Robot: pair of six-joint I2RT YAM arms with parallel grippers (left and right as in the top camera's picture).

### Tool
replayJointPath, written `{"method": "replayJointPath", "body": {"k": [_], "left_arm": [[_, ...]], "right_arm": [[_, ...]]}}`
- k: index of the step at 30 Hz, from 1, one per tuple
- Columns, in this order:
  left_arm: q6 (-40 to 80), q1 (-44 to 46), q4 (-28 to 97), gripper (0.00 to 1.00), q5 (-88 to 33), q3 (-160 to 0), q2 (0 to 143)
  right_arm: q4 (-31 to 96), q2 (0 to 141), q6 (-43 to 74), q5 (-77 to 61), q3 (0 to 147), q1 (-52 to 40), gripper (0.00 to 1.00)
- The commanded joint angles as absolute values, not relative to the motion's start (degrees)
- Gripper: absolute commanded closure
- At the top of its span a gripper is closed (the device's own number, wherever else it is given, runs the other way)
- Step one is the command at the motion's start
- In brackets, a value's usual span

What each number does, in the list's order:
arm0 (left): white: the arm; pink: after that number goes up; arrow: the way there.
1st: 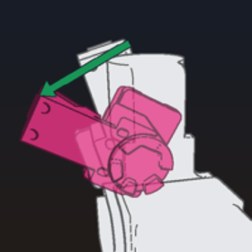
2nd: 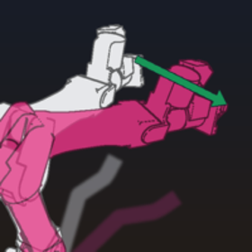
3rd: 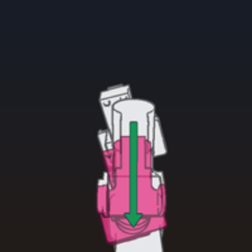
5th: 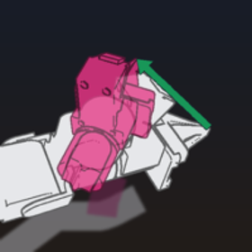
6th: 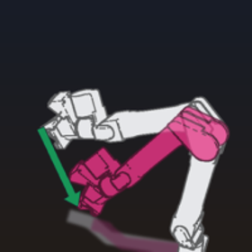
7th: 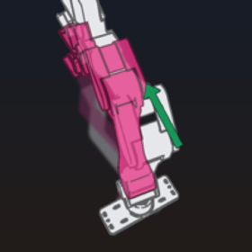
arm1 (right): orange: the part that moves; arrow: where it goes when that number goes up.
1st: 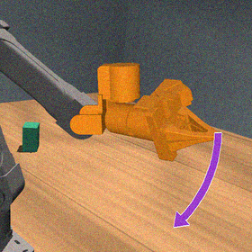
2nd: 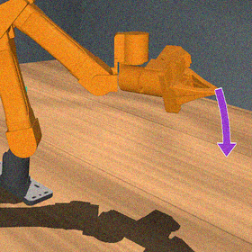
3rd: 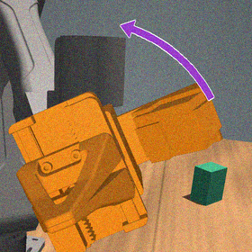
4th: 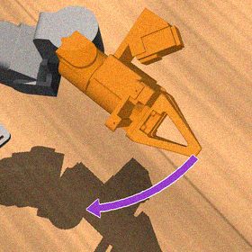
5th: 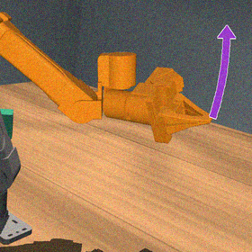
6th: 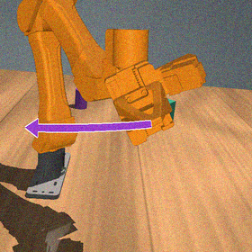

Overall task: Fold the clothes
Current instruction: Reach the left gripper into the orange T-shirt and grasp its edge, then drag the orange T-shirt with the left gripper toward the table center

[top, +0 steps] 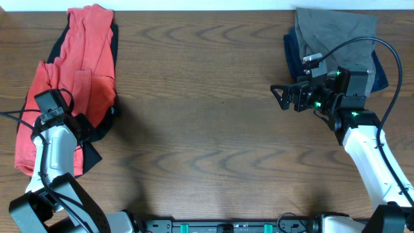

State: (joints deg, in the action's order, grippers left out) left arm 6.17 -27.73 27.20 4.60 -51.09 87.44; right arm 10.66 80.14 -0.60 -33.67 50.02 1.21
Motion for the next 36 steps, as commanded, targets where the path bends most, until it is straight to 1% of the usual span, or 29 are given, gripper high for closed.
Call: {"method": "replayJointPath", "body": {"k": [1,3,5,8,11,14,18,22,27,29,33,36], "left_arm": [[6.31,-27.79,27.77,0.94,1.26,-52.47,87.2],[6.33,-27.79,28.14,0.94,1.17,-52.47,87.2],[6.31,-27.79,28.47,0.94,-1.76,-52.49,87.07],[6.31,-26.94,28.6,0.94,-11.77,-52.69,86.04],[6.35,-22.9,28.56,0.94,-20.97,-53.67,84.38],[7.75,-14.9,28.23,0.94,-22.52,-54.92,82.37],[9.76,-1.13,24.77,0.94,-22.48,-56.03,80.66],[15.66,12.73,15.84,0.94,-22.48,-56.23,81.36],[19.77,26.59,4.32,0.94,-18.68,-56.23,84.99],[21.1,31.0,0.12,0.94,-16.99,-56.23,87.44],[21.8,37.98,-8.93,0.94,-16.84,-56.25,92.95],[21.82,41.3,-13.23,0.94,-16.84,-56.4,95.85]], "right_arm": [[10.5,80.64,-0.3,-33.87,51.09,0.3,0.01],[10.5,80.64,-0.3,-33.87,51.09,0.3,0.01],[10.52,80.64,-0.3,-33.87,51.09,0.3,0.01],[10.35,80.64,-0.3,-33.87,51.09,0.3,0.02],[9.82,80.64,-0.3,-33.87,51.09,0.3,0.02],[9.5,80.64,-0.3,-33.87,51.09,0.3,0.02],[9.5,80.64,-0.3,-33.87,51.09,0.3,0.03],[9.45,80.64,-0.3,-33.87,51.09,0.3,0.03],[9.41,80.64,-0.3,-33.82,51.09,0.38,0.03],[9.39,80.64,-0.23,-33.17,51.09,0.54,0.01],[9.19,80.62,2.42,-31.64,51.09,2.35,0.01],[8.45,80.58,5.5,-31.51,51.11,5.43,0.01]]}}
